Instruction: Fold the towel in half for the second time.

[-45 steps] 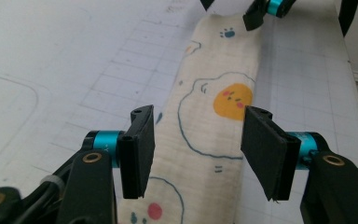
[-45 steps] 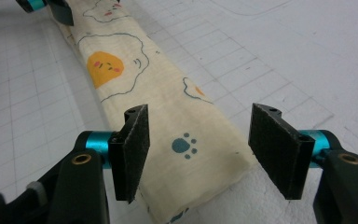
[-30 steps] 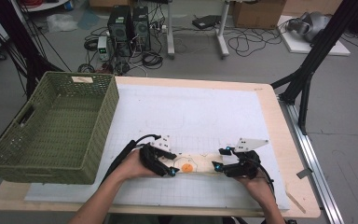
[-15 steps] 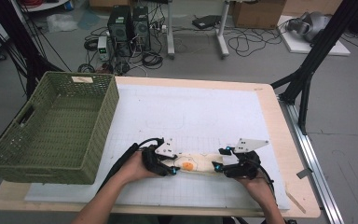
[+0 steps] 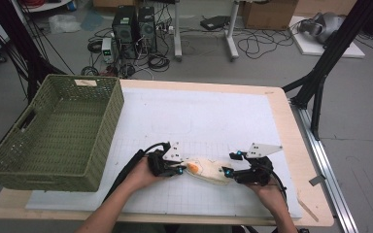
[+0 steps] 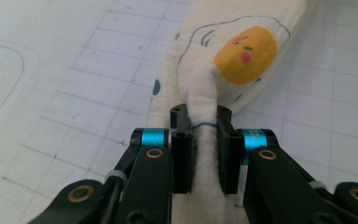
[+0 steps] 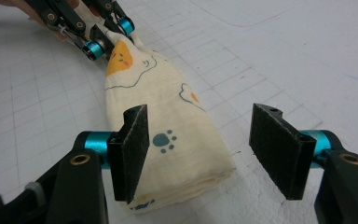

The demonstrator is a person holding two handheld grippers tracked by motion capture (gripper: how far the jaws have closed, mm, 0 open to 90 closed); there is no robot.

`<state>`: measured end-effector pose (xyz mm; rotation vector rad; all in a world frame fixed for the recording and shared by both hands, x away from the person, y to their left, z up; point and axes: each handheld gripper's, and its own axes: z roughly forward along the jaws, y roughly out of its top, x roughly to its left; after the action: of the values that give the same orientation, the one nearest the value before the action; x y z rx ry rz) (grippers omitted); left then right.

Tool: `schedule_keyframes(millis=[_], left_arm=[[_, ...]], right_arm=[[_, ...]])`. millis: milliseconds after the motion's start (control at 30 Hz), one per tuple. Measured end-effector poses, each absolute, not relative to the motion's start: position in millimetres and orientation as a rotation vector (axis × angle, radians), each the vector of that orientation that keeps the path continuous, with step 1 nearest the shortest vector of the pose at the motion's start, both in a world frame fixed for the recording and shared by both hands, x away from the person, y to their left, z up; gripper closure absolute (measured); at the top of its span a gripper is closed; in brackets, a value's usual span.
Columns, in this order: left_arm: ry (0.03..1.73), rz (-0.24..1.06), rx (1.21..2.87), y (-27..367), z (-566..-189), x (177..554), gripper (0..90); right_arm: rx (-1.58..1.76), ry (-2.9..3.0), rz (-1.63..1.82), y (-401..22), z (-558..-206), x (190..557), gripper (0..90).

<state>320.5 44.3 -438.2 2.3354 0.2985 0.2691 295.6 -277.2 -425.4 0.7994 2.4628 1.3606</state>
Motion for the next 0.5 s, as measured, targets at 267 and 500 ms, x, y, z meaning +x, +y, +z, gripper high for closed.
schedule_keyframes(millis=[267,500], left_arm=[[0.422,0.292,2.270,50.1,-430.5,319.8,80.8],[0.537,0.368,2.194,62.8,-422.2,319.8,80.9]], right_arm=[[0.807,2.443,1.383,-279.3,-423.7,296.1,36.6],[0.809,2.426,1.400,-280.6,-422.0,296.9,36.3]])
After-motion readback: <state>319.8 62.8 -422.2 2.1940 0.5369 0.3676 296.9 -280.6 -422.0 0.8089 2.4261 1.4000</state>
